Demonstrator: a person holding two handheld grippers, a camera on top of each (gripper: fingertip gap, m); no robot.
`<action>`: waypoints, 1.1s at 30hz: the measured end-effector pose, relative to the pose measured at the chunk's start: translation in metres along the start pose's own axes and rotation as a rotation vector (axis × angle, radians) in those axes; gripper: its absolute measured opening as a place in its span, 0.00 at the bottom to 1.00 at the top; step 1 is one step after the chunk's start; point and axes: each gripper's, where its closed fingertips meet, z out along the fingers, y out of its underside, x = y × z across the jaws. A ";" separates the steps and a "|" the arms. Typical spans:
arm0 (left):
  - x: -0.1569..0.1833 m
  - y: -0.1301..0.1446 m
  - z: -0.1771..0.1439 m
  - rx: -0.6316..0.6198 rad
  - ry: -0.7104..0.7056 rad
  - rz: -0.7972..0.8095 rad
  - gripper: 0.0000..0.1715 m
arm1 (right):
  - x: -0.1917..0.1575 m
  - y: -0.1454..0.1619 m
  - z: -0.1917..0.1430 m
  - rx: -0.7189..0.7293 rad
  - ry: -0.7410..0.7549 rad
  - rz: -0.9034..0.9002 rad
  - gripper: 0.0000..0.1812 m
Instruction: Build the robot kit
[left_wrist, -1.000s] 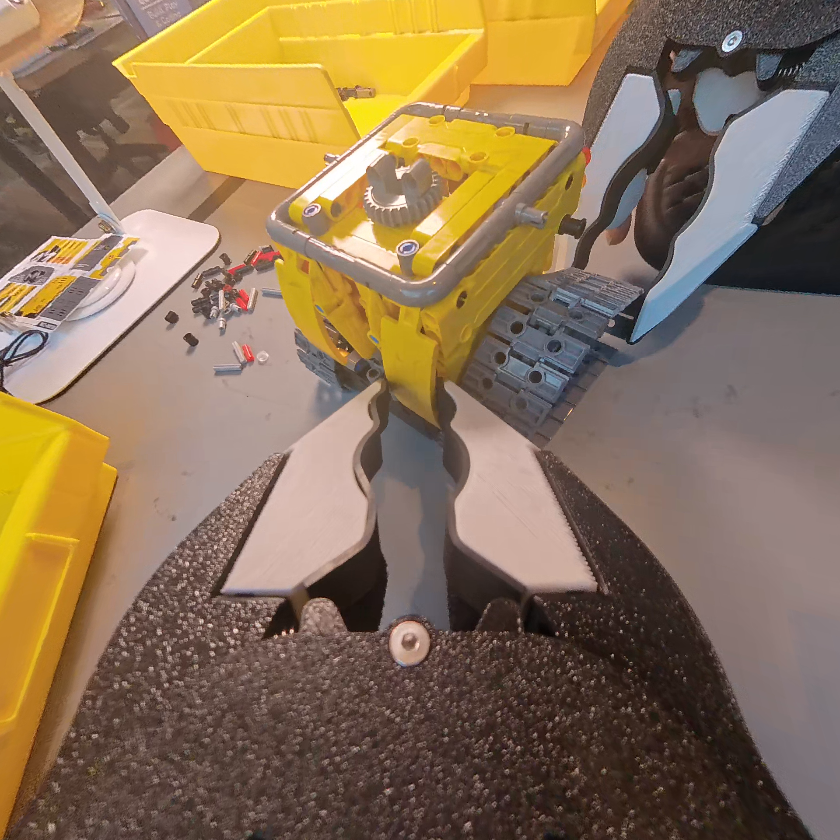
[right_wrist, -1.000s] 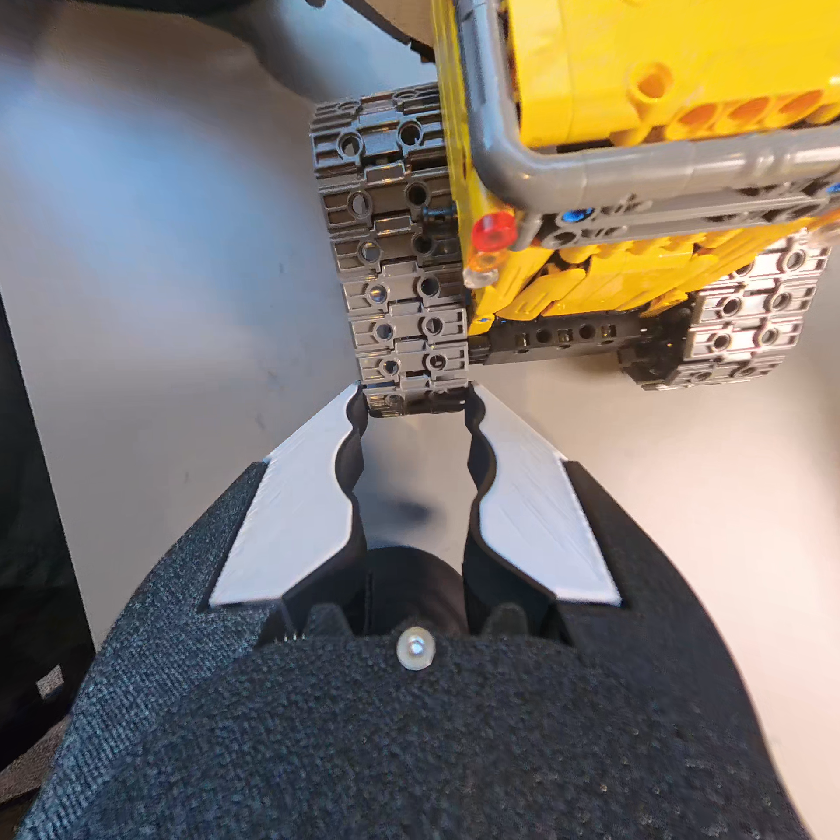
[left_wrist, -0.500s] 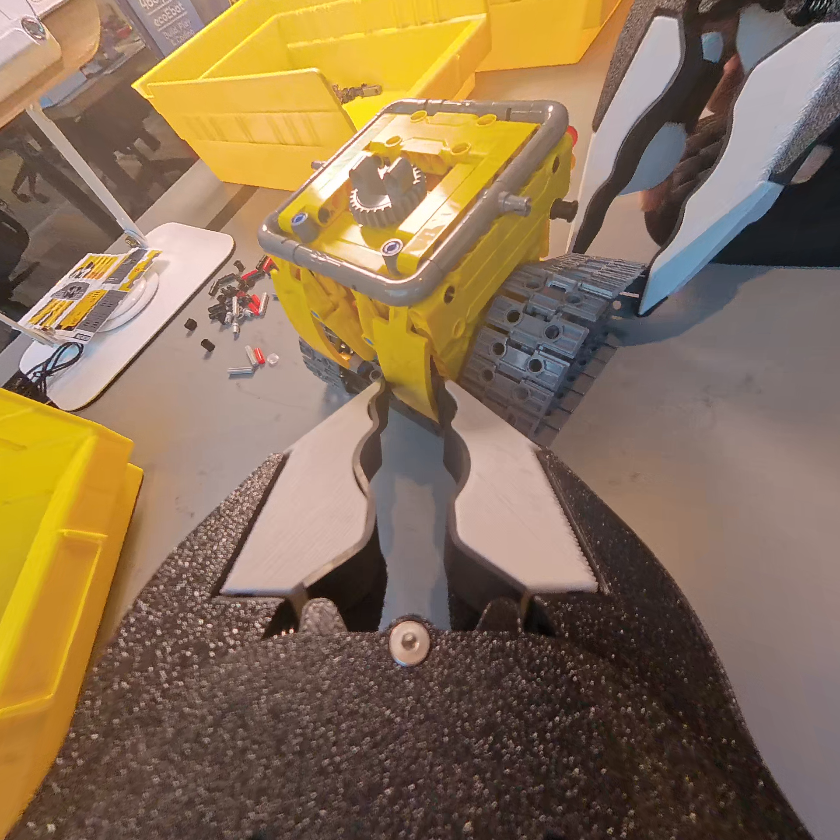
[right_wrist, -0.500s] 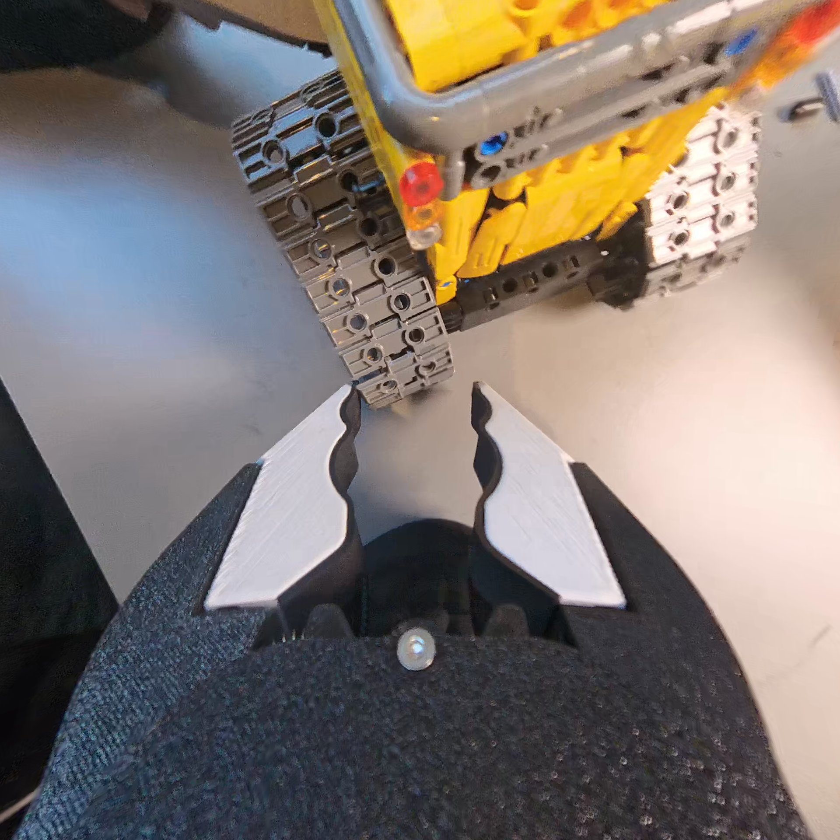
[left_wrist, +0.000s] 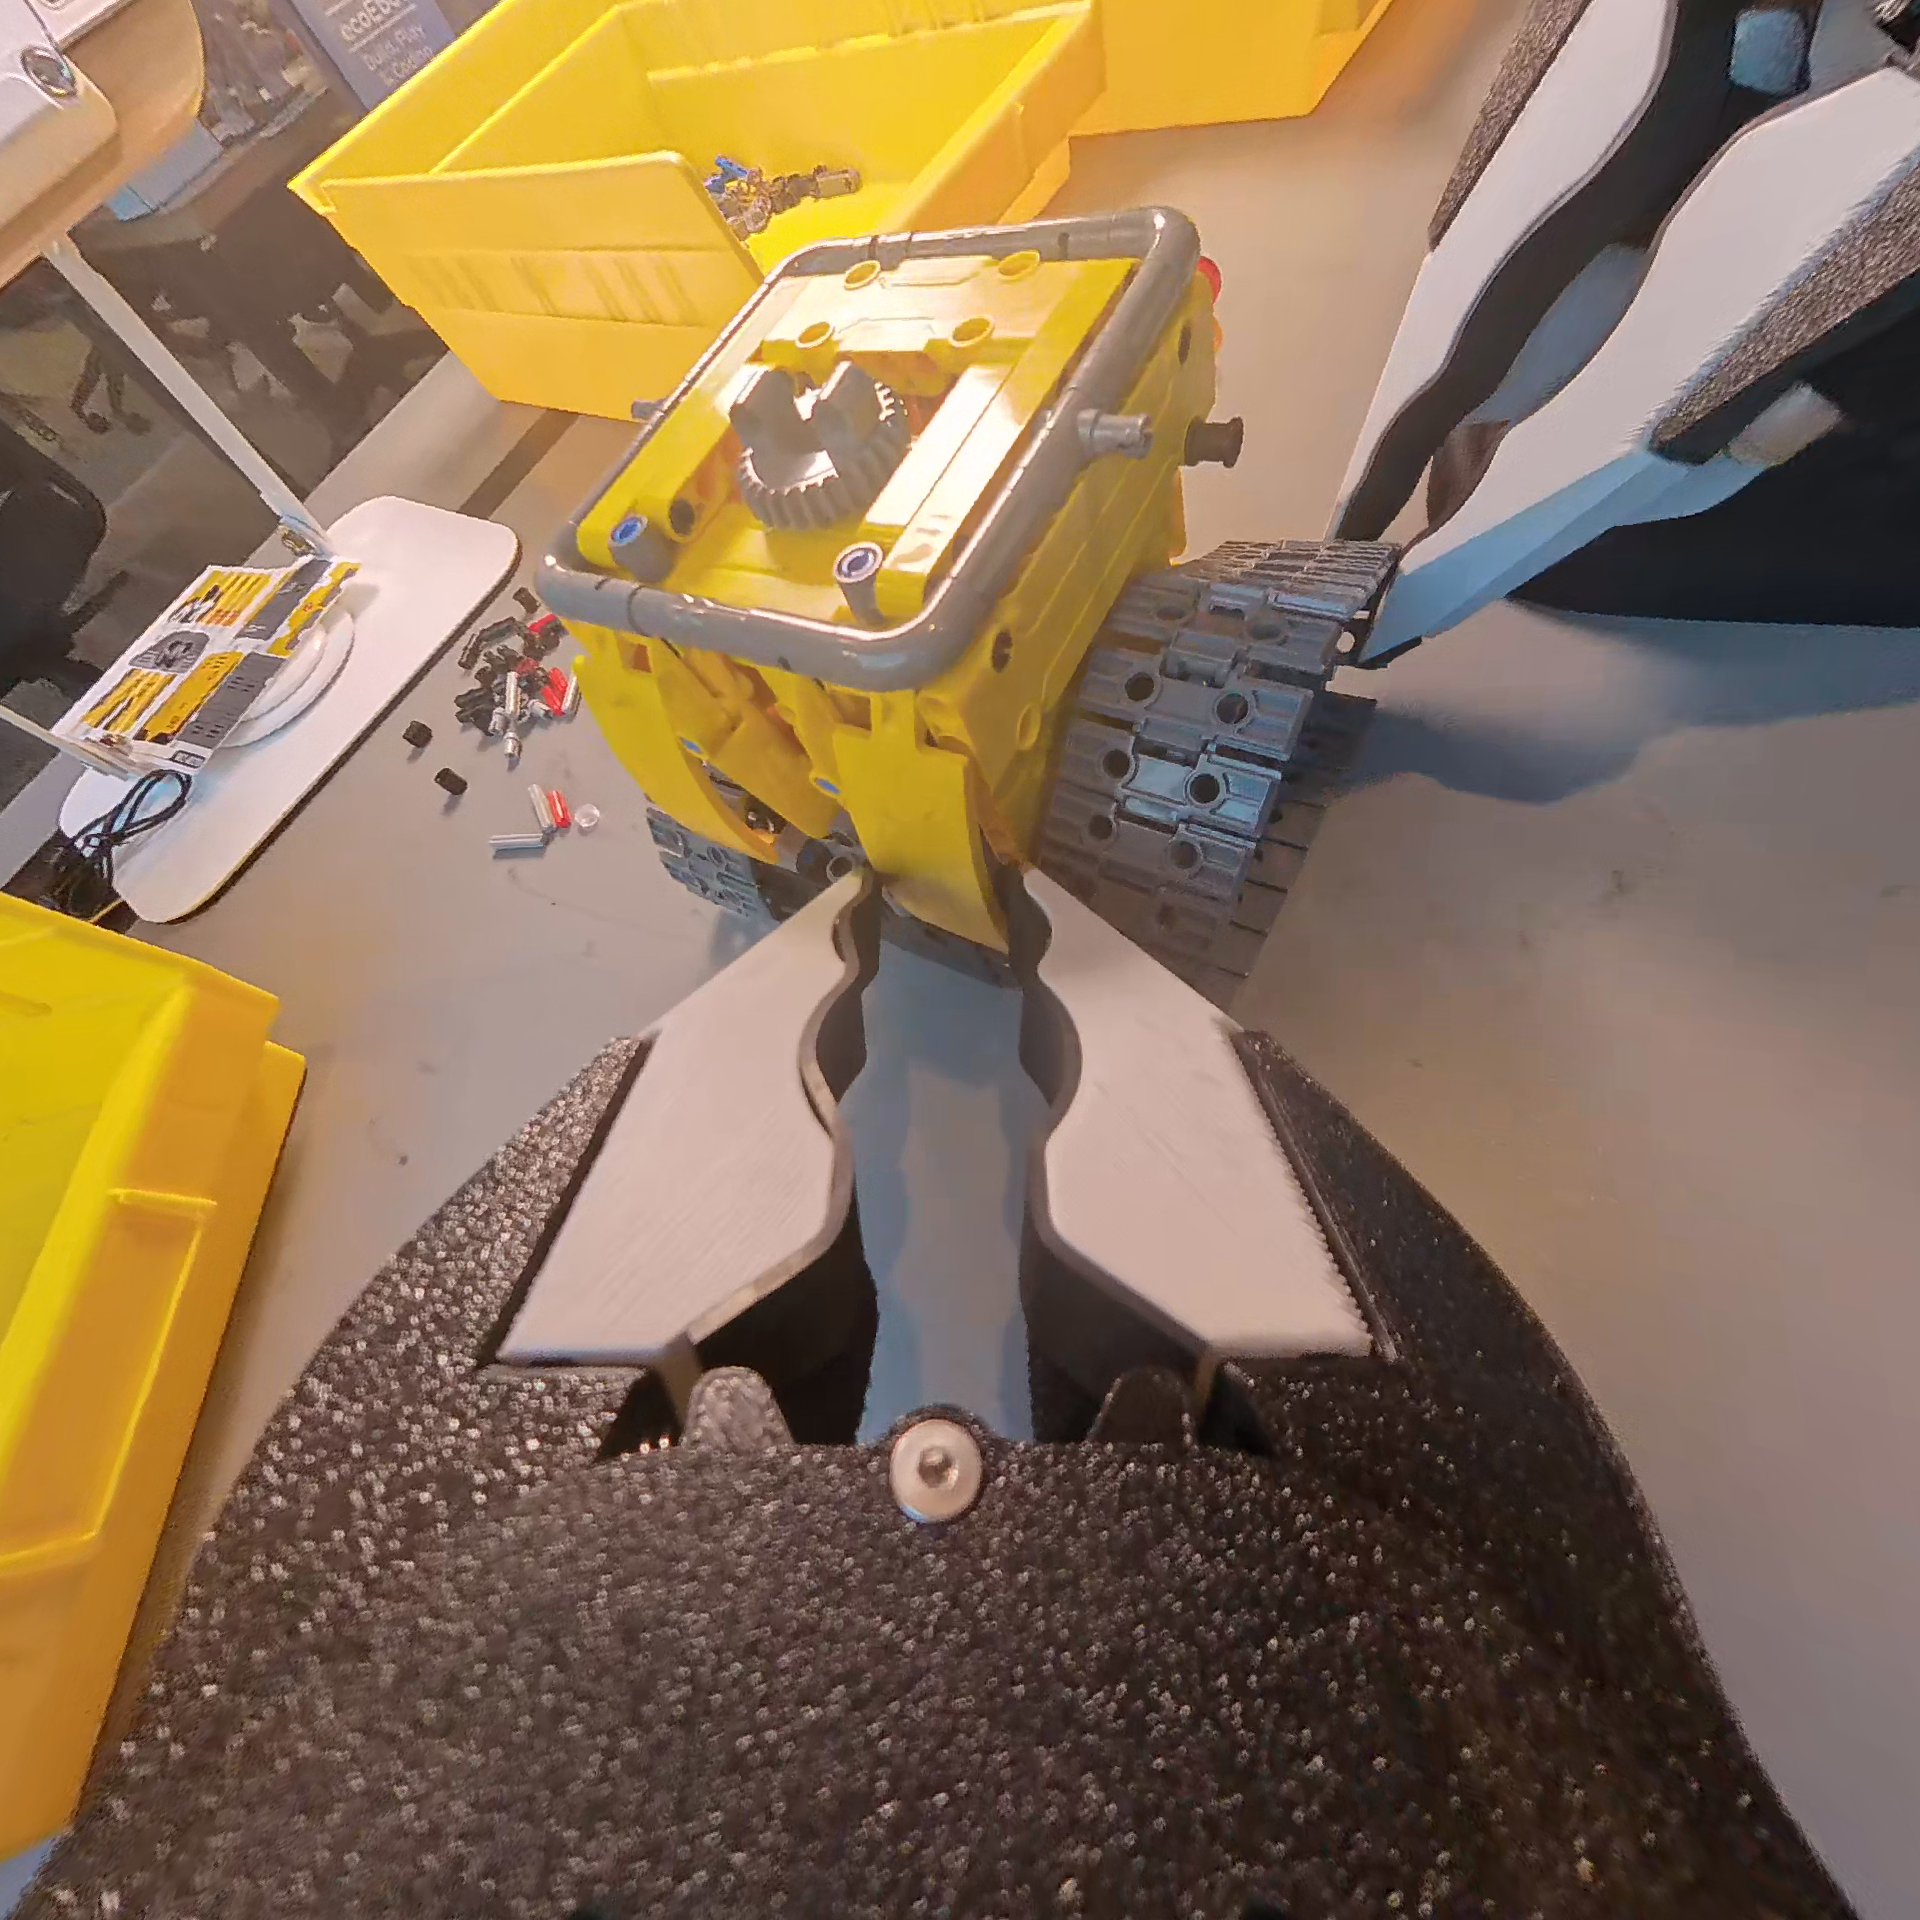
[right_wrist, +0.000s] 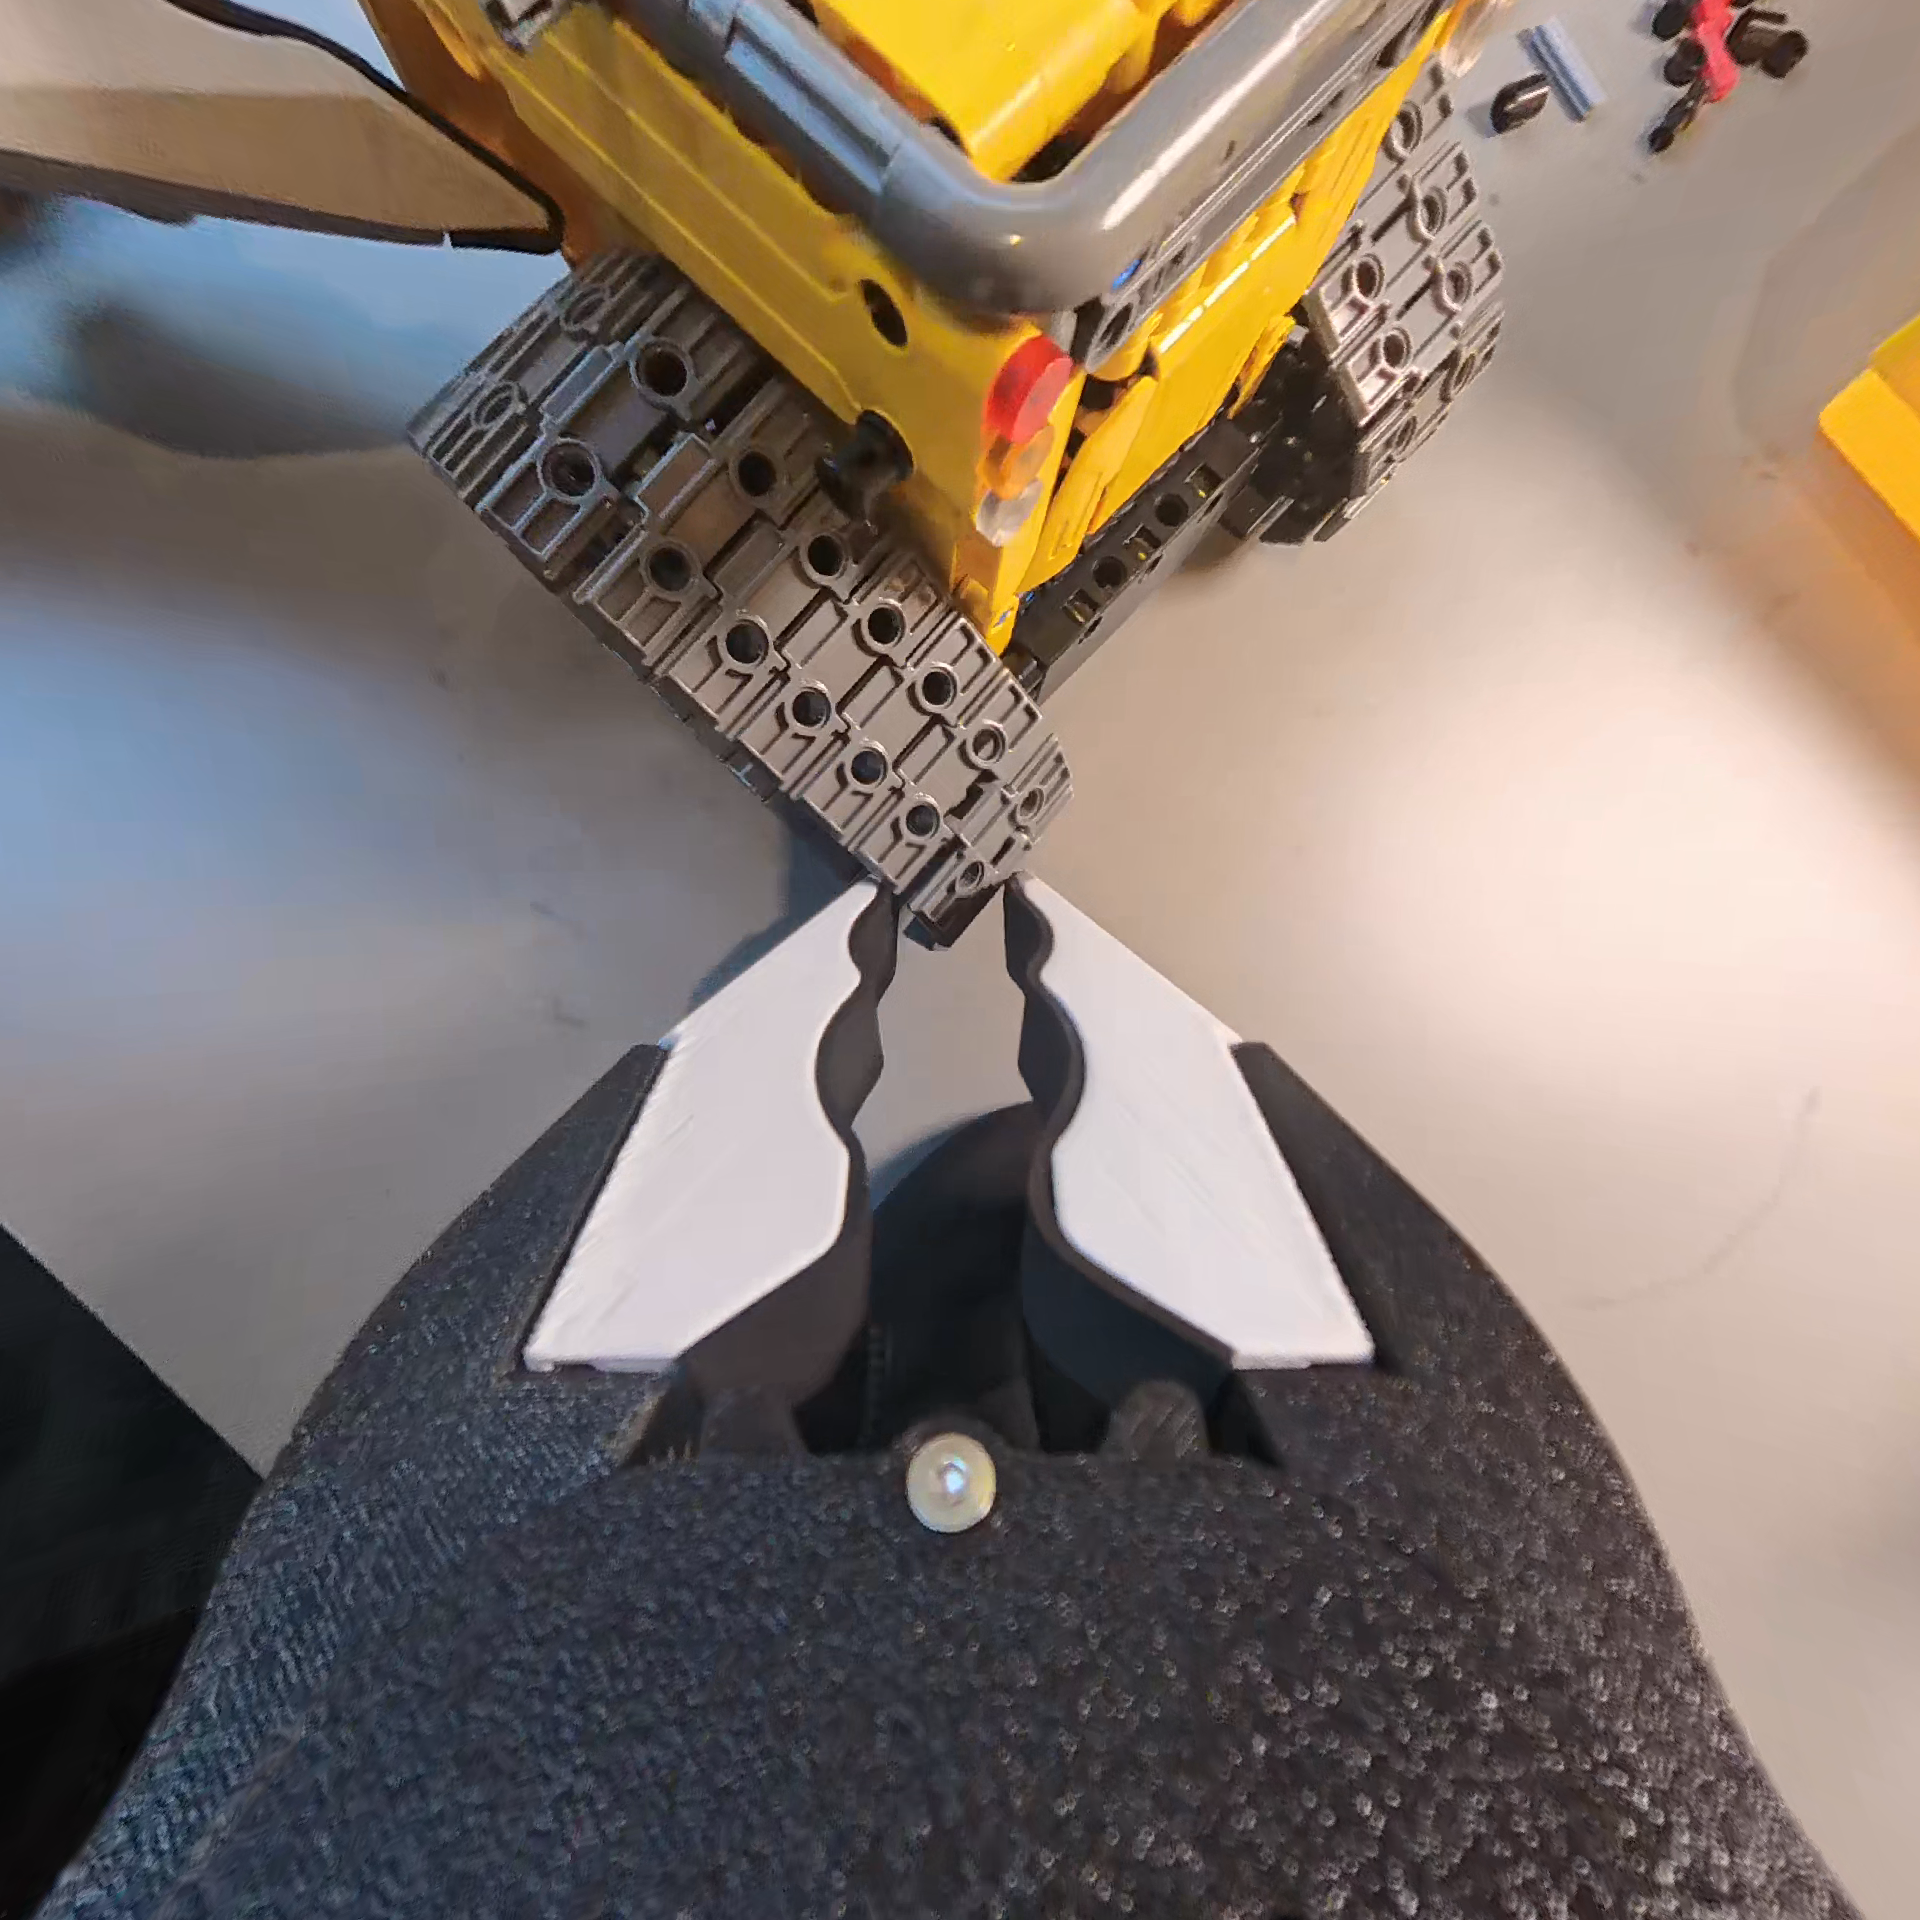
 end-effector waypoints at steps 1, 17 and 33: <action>0.000 0.000 0.000 0.002 0.000 0.002 0.13 | 0.002 0.000 0.001 -0.012 0.005 -0.009 0.10; 0.002 0.002 -0.002 -0.020 -0.030 0.029 0.14 | 0.011 0.001 0.009 -0.145 -0.023 -0.054 0.05; -0.001 0.007 -0.006 -0.028 -0.045 0.021 0.14 | 0.003 -0.001 0.011 -0.214 -0.021 -0.046 0.05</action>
